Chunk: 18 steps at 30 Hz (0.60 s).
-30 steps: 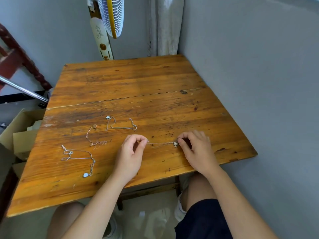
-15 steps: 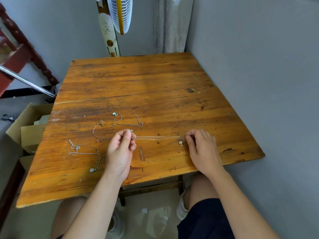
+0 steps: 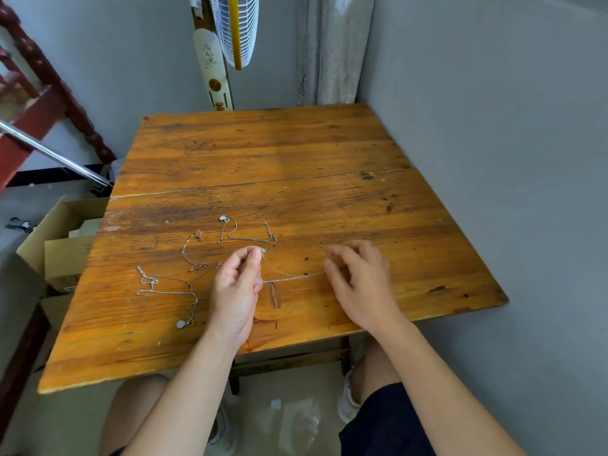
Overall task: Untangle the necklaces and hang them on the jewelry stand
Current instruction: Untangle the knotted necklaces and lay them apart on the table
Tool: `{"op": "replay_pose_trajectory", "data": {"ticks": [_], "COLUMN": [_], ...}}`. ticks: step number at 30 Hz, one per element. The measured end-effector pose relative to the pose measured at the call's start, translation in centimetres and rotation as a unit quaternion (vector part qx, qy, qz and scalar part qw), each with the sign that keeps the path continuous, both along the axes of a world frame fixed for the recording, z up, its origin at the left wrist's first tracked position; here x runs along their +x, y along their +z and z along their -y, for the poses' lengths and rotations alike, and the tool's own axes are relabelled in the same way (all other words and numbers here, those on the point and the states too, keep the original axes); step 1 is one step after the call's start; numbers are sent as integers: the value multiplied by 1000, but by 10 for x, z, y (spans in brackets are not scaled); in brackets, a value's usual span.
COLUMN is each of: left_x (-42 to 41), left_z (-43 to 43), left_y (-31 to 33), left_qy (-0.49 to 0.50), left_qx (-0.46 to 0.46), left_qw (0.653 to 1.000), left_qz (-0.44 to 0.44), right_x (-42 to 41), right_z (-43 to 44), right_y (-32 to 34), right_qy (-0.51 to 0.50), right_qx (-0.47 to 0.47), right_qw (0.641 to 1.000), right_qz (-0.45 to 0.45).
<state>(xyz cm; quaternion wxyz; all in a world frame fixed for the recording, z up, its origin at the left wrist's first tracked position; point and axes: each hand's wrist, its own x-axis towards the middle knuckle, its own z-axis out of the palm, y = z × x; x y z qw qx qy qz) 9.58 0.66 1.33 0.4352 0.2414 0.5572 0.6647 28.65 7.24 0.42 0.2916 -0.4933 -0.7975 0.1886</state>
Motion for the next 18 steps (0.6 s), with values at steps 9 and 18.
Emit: {"op": "replay_pose_trajectory", "data": {"ticks": [9, 18], "left_x": [1, 3], "left_z": [0, 0], "left_y": [0, 4], "left_qy": [4, 36], "left_qx": [-3, -20], "left_qw": [1000, 999], "left_qz": [-10, 23], "right_x": [-49, -14], "right_z": [5, -21], "right_y": [-2, 48], "right_qy": [132, -1], "right_qx": [-18, -353], "right_qw": [988, 877], "right_qz": [78, -325]}}
